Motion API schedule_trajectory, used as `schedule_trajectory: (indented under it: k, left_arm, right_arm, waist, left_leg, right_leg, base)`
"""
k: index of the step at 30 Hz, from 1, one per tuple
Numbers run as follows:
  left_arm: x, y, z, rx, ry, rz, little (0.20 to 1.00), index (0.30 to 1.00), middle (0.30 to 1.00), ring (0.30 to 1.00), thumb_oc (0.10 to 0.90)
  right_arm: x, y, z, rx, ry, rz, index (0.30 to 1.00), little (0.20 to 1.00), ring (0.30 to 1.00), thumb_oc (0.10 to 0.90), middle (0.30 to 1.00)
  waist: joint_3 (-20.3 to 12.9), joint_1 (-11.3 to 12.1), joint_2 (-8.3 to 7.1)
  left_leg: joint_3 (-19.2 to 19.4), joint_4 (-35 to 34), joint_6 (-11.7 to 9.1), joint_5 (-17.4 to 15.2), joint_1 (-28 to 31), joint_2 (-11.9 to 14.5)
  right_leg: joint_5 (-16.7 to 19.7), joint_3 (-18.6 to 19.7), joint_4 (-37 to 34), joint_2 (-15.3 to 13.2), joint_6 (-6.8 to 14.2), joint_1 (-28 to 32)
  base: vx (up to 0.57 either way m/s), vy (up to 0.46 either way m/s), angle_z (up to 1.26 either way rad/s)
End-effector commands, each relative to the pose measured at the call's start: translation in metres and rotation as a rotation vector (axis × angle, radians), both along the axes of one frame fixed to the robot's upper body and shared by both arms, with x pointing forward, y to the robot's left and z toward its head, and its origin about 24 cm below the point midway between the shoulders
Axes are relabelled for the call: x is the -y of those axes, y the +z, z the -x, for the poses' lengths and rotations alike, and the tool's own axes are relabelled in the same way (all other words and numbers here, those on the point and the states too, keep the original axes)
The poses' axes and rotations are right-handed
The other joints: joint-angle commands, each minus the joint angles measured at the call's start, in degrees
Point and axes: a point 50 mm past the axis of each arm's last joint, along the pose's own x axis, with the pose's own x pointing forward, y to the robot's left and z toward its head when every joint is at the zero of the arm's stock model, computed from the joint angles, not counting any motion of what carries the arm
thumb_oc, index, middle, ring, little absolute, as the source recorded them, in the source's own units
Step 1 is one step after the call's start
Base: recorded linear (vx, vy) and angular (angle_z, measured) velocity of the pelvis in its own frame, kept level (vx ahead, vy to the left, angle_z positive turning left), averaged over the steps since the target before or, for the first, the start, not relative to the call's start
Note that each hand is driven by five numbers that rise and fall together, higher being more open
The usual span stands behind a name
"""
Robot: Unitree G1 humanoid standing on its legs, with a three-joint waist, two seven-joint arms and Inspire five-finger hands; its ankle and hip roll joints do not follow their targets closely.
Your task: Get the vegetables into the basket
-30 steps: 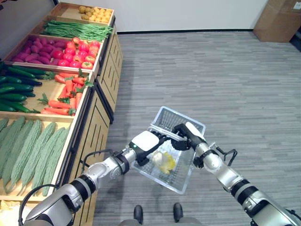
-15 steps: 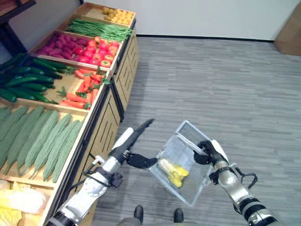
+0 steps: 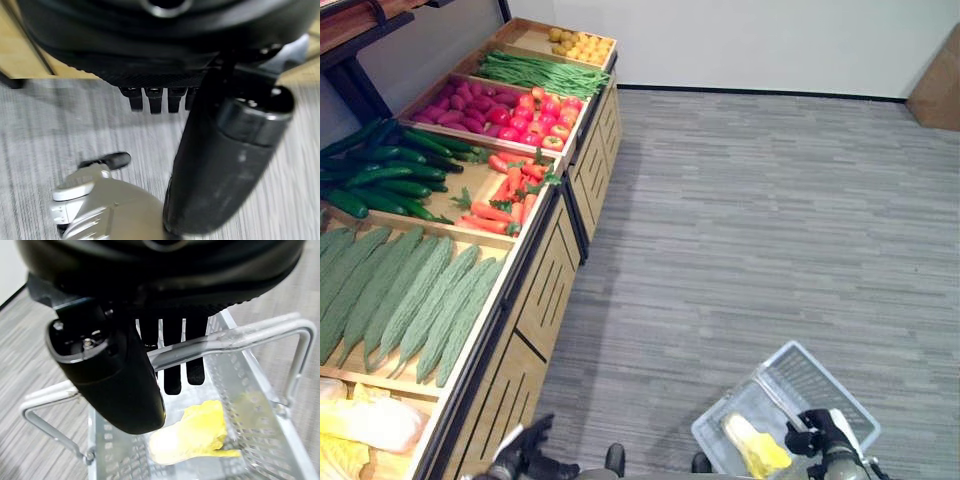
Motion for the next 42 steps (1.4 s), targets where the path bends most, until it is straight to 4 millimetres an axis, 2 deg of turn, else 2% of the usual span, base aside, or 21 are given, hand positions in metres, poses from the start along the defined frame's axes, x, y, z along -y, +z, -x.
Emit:
schedule_trajectory:
  k: [1,6,7,10,14,17,18,19,20,22,23,25,26,27,28,31,33,35,36,37,42]
  left_arm:
    - [-0.001,0.015,-0.052,0.151,-0.171,-0.137,1.000,1.000,1.000,1.000,0.900]
    - [-0.004,-0.009,-0.019,-0.063,-0.166,-0.245,1.000,1.000,1.000,1.000,0.900]
    - [-0.003,-0.013,-0.009,-0.124,-0.155,-0.291,1.000,1.000,1.000,1.000,0.900]
    - [-0.003,-0.017,0.000,-0.165,-0.090,-0.327,1.000,1.000,1.000,1.000,0.900]
    - [0.004,-0.021,0.008,-0.191,-0.009,-0.290,1.000,1.000,1.000,1.000,0.900]
    - [0.010,-0.022,0.006,-0.181,0.006,-0.261,1.000,1.000,1.000,1.000,0.900]
    - [0.011,-0.022,0.005,-0.181,0.031,-0.245,1.000,1.000,1.000,1.000,0.900]
    - [0.015,-0.022,-0.003,-0.154,0.070,-0.201,1.000,1.000,1.000,1.000,0.900]
    - [0.015,-0.022,-0.003,-0.153,0.070,-0.201,1.000,1.000,1.000,1.000,0.900]
    - [0.013,-0.019,-0.017,-0.103,0.076,-0.182,1.000,1.000,1.000,1.000,0.900]
    - [0.013,-0.019,-0.017,-0.103,0.076,-0.182,1.000,1.000,1.000,1.000,0.900]
    - [0.009,-0.015,-0.027,-0.073,0.076,-0.177,1.000,1.000,1.000,1.000,0.900]
    - [0.007,-0.014,-0.027,-0.070,0.092,-0.175,1.000,1.000,1.000,1.000,0.900]
    - [0.007,-0.014,-0.027,-0.070,0.092,-0.175,1.000,1.000,1.000,1.000,0.900]
    - [0.005,-0.014,-0.028,-0.070,0.112,-0.178,1.000,1.000,1.000,1.000,0.900]
    - [0.006,-0.014,-0.031,-0.066,0.112,-0.179,1.000,1.000,1.000,1.000,0.900]
    - [0.009,-0.015,-0.029,-0.079,0.100,-0.174,1.000,1.000,1.000,1.000,0.900]
    - [0.013,-0.017,-0.025,-0.090,0.121,-0.170,1.000,1.000,1.000,1.000,0.900]
    - [0.014,-0.018,-0.025,-0.094,0.149,-0.162,1.000,1.000,1.000,1.000,0.900]
    - [0.014,-0.018,-0.025,-0.094,0.149,-0.162,1.000,1.000,1.000,1.000,0.900]
    - [0.013,-0.017,-0.027,-0.083,0.175,-0.177,1.000,1.000,1.000,1.000,0.900]
  right_arm:
    - [0.005,0.025,-0.055,0.247,0.008,0.024,0.300,0.300,0.300,0.400,0.300]
    - [0.002,0.010,-0.029,0.162,-0.058,-0.001,0.300,0.300,0.300,0.400,0.300]
    - [0.002,0.003,-0.016,0.127,-0.136,-0.016,0.300,0.300,0.300,0.400,0.300]
    - [-0.004,-0.002,-0.009,0.107,-0.189,-0.042,0.300,0.300,0.300,0.400,0.300]
    - [-0.006,-0.007,-0.001,0.056,-0.202,-0.046,0.300,0.300,0.300,0.400,0.300]
    - [-0.004,-0.007,0.001,0.042,-0.222,-0.049,0.300,0.300,0.300,0.400,0.300]
    - [-0.005,-0.007,-0.003,0.047,-0.218,-0.052,0.300,0.300,0.300,0.400,0.300]
    - [-0.008,-0.006,-0.011,0.061,-0.195,-0.064,0.300,0.300,0.300,0.400,0.300]
    - [-0.008,-0.006,-0.011,0.061,-0.195,-0.064,0.300,0.300,0.300,0.400,0.300]
    - [-0.009,-0.001,-0.028,0.107,-0.178,-0.072,0.300,0.300,0.300,0.400,0.300]
    - [-0.009,-0.001,-0.028,0.108,-0.178,-0.072,0.300,0.300,0.300,0.400,0.300]
    - [-0.016,0.003,-0.047,0.160,-0.133,-0.084,0.300,0.300,0.300,0.400,0.300]
    - [-0.015,0.004,-0.047,0.162,-0.131,-0.088,0.300,0.300,0.300,0.400,0.300]
    - [-0.015,0.004,-0.047,0.162,-0.131,-0.088,0.300,0.300,0.300,0.400,0.300]
    - [-0.013,0.006,-0.051,0.172,-0.113,-0.077,0.300,0.300,0.300,0.400,0.300]
    - [-0.013,0.006,-0.050,0.174,-0.115,-0.075,0.300,0.300,0.300,0.400,0.300]
    - [-0.012,0.002,-0.039,0.141,-0.140,-0.081,0.300,0.300,0.300,0.400,0.300]
    - [-0.011,0.000,-0.032,0.117,-0.150,-0.077,0.300,0.300,0.300,0.400,0.300]
    - [-0.008,0.000,-0.031,0.117,-0.159,-0.071,0.300,0.300,0.300,0.400,0.300]
    - [-0.008,0.000,-0.031,0.117,-0.159,-0.071,0.300,0.300,0.300,0.400,0.300]
    - [0.005,0.006,-0.030,0.141,-0.188,-0.047,0.300,0.300,0.300,0.400,0.300]
  waist:
    - [-1.88,0.06,-2.57]
    - [-1.56,-0.83,-2.82]
    - [-1.47,-0.87,-2.94]
    - [-1.14,-0.87,-3.05]
    - [-0.37,-0.85,-3.31]
    - [0.27,-0.68,-3.61]
    - [0.81,-0.69,-3.95]
    - [2.50,-0.42,-4.79]
    - [2.48,-0.42,-4.80]
    - [4.91,-0.26,-4.47]
    - [4.88,-0.21,-4.48]
    - [6.53,-0.12,-3.79]
    - [6.95,-0.46,-3.67]
    - [6.99,-0.46,-3.63]
    - [7.64,-1.76,-4.01]
    - [7.74,-2.98,-3.88]
    - [6.69,-3.42,-3.75]
    - [5.48,-3.21,-3.53]
    - [4.81,-3.22,-2.99]
    - [4.75,-3.33,-2.93]
    - [3.96,-3.40,-1.65]
  left_leg:
    - [-0.07,0.09,-2.74,-2.89,-0.27,2.21]
    - [0.80,0.09,-2.66,-3.25,-0.06,2.20]
    - [1.07,0.09,-2.53,-3.48,0.08,2.18]
    - [1.37,0.09,-2.28,-3.72,0.25,1.93]
    - [1.75,0.09,-1.78,-4.15,0.63,1.47]
    - [1.92,1.18,-1.40,-4.78,0.53,1.19]
    - [2.02,3.22,-1.15,-5.74,-0.37,0.89]
    - [2.01,8.92,-0.52,-7.99,-3.35,-0.52]
    - [2.02,9.11,-0.51,-8.09,-3.49,-0.54]
    - [2.16,11.29,1.45,-9.92,-5.03,-1.63]
    - [2.22,11.34,1.46,-9.95,-5.09,-1.63]
    - [3.32,12.49,2.14,-10.95,-4.40,-1.25]
    - [3.34,12.01,2.12,-11.74,-2.73,-1.26]
    - [3.32,11.99,2.11,-11.78,-2.64,-1.22]
    - [2.75,9.95,1.53,-12.62,0.98,-1.34]
    - [1.39,8.21,0.85,-13.55,4.28,-0.46]
    - [-0.29,7.63,0.03,-13.87,6.07,0.60]
    - [-0.66,8.08,-0.90,-12.91,6.69,2.33]
    - [-2.07,9.07,-2.02,-10.86,6.03,3.55]
    - [-2.19,9.09,-2.06,-10.88,5.95,3.61]
    - [-5.68,12.82,-4.08,-4.30,4.51,6.10]
  right_leg:
    - [1.96,0.43,0.32,-3.87,6.21,-0.83]
    - [2.17,1.39,0.32,-3.95,6.21,-1.17]
    - [2.20,1.67,0.32,-4.08,6.25,-1.19]
    - [2.31,1.90,0.32,-4.31,6.30,-1.20]
    - [2.43,2.17,0.32,-4.78,6.48,-1.11]
    - [2.64,2.35,0.32,-5.17,6.55,-0.94]
    - [2.81,2.50,0.56,-5.54,6.63,-1.06]
    - [2.63,3.18,2.63,-6.45,6.73,-2.04]
    - [2.61,3.19,2.68,-6.46,6.74,-2.11]
    - [1.98,4.44,13.03,-6.68,7.80,-8.20]
    - [1.93,4.51,13.16,-6.68,7.81,-8.33]
    - [3.60,3.28,21.43,-6.35,8.24,-13.16]
    - [4.49,2.50,20.98,-6.00,7.88,-15.51]
    - [4.44,2.47,21.01,-5.97,7.87,-15.45]
    - [6.38,1.24,13.89,-5.19,7.43,-18.61]
    - [7.79,2.22,9.92,-3.92,7.57,-19.35]
    - [7.23,2.86,9.66,-2.85,7.17,-18.44]
    - [7.01,1.51,9.41,-1.74,5.88,-17.11]
    - [5.98,0.86,9.78,-0.77,4.94,-16.63]
    - [5.93,0.74,9.81,-0.76,4.91,-16.67]
    - [2.85,-0.93,11.35,1.33,2.36,-15.84]
  base:
    - [0.00,0.023,-0.13]
    - [0.00,0.031,-0.16]
    - [0.02,0.034,-0.21]
    - [0.02,0.039,-0.08]
    - [0.03,0.052,-0.02]
    - [0.02,0.051,-0.03]
    - [-0.04,0.090,-0.09]
    - [-0.04,0.091,-0.09]
    - [-0.05,0.163,-0.16]
    - [-0.06,0.179,-0.12]
    - [-0.07,0.145,-0.12]
    - [0.07,0.129,-0.31]
    - [0.16,0.077,-0.51]
    - [0.36,-0.050,-0.40]
    - [0.25,-0.070,-0.01]
    - [0.34,-0.127,0.19]
    - [0.24,-0.146,0.32]
    - [0.27,-0.256,0.51]
    - [0.20,-0.223,0.60]
    - [0.18,-0.209,0.52]
    - [0.20,-0.187,0.28]
